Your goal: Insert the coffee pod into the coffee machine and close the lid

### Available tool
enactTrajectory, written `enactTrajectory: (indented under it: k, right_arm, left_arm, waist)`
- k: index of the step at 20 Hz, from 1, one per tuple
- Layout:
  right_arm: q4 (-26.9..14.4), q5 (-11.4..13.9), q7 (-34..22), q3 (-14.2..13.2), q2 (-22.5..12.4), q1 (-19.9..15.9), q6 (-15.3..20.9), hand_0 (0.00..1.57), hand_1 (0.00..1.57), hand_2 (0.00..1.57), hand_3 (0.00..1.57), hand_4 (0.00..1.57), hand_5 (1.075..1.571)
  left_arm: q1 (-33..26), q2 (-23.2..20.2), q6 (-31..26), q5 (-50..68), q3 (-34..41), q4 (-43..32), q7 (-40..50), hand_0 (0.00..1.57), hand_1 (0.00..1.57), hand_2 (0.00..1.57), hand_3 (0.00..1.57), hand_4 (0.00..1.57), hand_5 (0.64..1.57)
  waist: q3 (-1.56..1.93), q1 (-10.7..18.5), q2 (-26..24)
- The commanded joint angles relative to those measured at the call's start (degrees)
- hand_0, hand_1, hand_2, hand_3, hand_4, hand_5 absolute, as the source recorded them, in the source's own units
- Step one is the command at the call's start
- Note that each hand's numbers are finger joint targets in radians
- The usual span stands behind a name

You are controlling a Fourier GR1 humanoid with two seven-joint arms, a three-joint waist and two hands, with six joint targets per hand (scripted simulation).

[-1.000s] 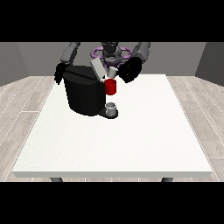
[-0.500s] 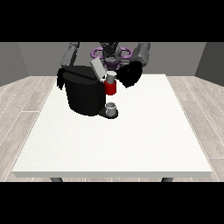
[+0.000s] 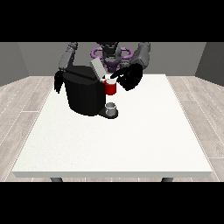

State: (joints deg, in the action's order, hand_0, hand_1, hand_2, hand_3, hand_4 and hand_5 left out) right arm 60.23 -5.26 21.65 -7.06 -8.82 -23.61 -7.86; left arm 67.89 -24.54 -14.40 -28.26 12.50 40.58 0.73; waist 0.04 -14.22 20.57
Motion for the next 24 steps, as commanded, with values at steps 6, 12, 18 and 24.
enactTrajectory:
  k: [6,12,18,24]
  right_arm:
    - [-1.93,-0.04,-1.88,-0.43,-0.27,-2.69,0.29,0.00,0.00,0.00,0.00,0.25,1.571]
    - [-6.73,-2.16,-0.16,-3.92,-2.01,-3.58,-0.76,0.00,0.00,0.00,0.00,0.27,1.571]
    - [-14.55,-4.01,6.02,-7.98,-4.14,5.99,-3.40,0.00,0.00,0.00,0.00,0.35,1.571]
    - [-15.09,-4.41,8.26,-8.85,-4.14,13.48,-4.04,0.00,0.00,0.00,0.00,0.26,1.571]
  left_arm:
    - [-0.35,1.35,4.20,-2.10,-1.32,-0.85,-1.17,1.43,1.43,1.45,1.40,0.61,1.571]
    - [-0.70,6.72,2.57,3.71,1.20,1.49,-3.11,0.00,0.00,0.00,0.00,0.00,1.571]
    - [-12.85,15.06,0.57,7.48,-0.57,6.16,-8.54,0.00,0.00,0.00,0.00,0.00,1.571]
    - [-28.53,19.77,-1.82,13.78,1.92,7.28,-18.79,0.00,0.00,0.00,0.00,0.00,1.571]
  waist:
    - [-0.02,-0.59,0.59]
    - [0.01,3.22,-0.75]
    - [0.03,11.30,-9.68]
    - [-0.07,16.52,-17.29]
